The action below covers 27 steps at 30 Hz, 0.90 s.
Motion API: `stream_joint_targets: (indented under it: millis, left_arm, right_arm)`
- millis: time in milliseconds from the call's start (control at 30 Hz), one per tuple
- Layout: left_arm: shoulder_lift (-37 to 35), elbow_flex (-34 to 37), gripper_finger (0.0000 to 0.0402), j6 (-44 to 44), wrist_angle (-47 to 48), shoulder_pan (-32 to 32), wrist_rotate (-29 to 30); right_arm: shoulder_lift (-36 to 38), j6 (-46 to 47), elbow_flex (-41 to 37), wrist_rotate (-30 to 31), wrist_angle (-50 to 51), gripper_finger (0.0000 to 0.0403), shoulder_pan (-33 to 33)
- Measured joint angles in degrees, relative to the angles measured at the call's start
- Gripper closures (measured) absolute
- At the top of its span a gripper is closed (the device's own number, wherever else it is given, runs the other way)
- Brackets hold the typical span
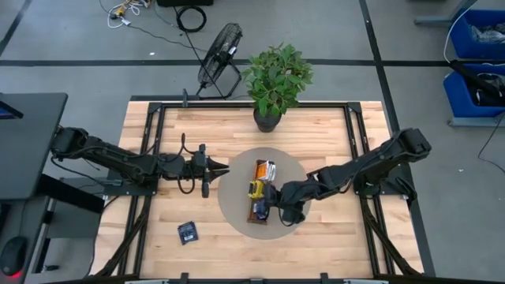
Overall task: Pick & Place Tea
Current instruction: Put the purple tea bag into the bottom compartment of the bottom section wooden organizer
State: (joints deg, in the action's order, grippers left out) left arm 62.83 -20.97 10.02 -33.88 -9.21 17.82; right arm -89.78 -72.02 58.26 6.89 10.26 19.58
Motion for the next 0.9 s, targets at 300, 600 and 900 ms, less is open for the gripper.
stream_joint_targets:
  millis: [300,600,900]
  left_arm:
    - [0.0,0.0,0.0332,0.0,0.0,0.0,0.0]
    - [0.0,0.0,0.0332,0.2,0.3,0.0,0.0]
    - [0.0,0.0,0.0332,0.1,0.3,0.0,0.0]
  right_arm:
    - [-4.5,0.6,0.0,2.6,1.9,0.0403,1.5]
    - [-4.8,0.6,0.0,1.6,1.3,0.0401,1.4]
    - [-4.8,1.0,0.0,0.6,1.3,0.0369,1.9]
